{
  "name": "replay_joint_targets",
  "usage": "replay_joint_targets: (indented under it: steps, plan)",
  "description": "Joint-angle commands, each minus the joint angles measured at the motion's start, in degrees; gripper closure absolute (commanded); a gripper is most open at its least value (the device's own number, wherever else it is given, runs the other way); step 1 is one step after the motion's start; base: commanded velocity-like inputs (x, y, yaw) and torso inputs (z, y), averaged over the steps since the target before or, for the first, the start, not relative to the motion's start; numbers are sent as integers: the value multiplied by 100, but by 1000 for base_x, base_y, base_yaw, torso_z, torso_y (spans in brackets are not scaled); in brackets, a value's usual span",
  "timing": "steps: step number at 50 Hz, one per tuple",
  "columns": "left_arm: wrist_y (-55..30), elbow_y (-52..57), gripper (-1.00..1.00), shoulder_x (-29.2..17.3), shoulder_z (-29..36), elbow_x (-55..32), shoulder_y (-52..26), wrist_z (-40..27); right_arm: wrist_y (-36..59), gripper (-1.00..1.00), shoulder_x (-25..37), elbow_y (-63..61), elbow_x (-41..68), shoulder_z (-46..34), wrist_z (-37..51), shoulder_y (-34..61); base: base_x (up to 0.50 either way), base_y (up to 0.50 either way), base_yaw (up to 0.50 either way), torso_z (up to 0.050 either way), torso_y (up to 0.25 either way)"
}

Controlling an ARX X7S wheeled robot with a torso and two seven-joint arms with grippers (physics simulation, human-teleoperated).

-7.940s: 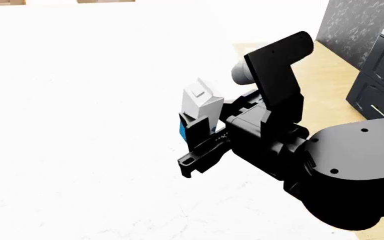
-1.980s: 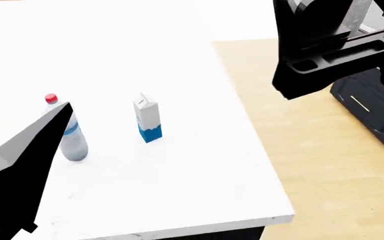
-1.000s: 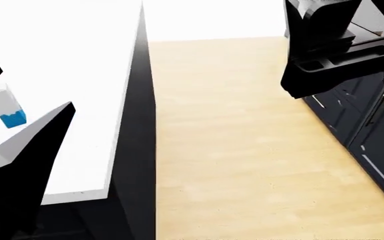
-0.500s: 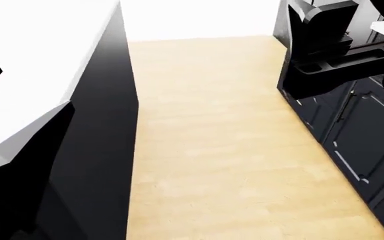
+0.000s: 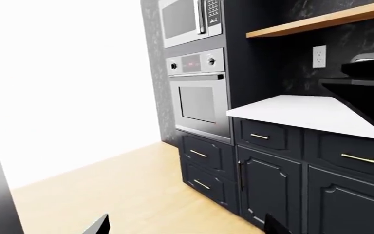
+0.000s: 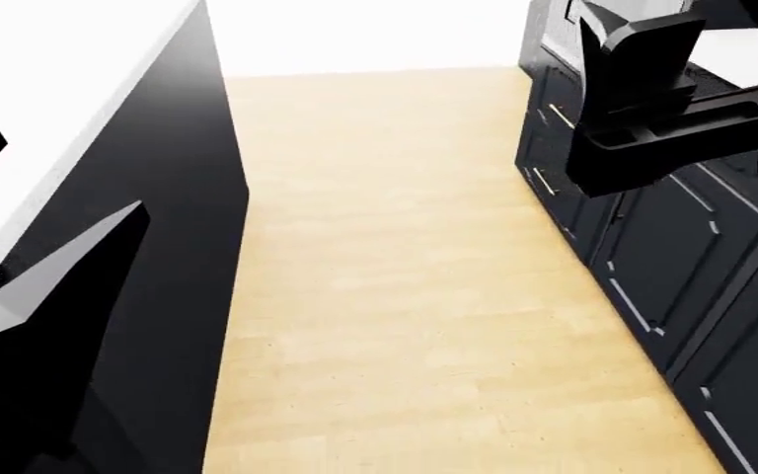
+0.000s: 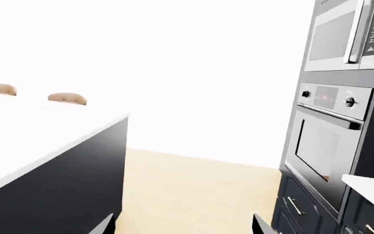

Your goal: Move the drinks to the dining counter.

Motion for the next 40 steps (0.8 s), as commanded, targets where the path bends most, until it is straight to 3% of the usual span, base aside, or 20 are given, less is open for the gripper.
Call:
replay_joint_targets:
  steps: [1,18,25,40]
  plan:
    - [-57,-9,-100,13,-11,20,11,-2,122,-100,25,28,23,-134,109,26,222,-381,0,0,0]
    - [-26,-2,-100,-25,26,-8,-45,-8,223,-100,47,100,58,-246,246,139,205,-384,0,0,0]
    - [-39,-5,-100,-29,19,-13,-50,-14,82,-100,80,44,43,-142,129,49,86,-90,0,0,0]
    - [-62,2,-100,-3,39,1,-49,-21,-53,-100,122,60,87,-142,142,-64,483,-102,0,0,0]
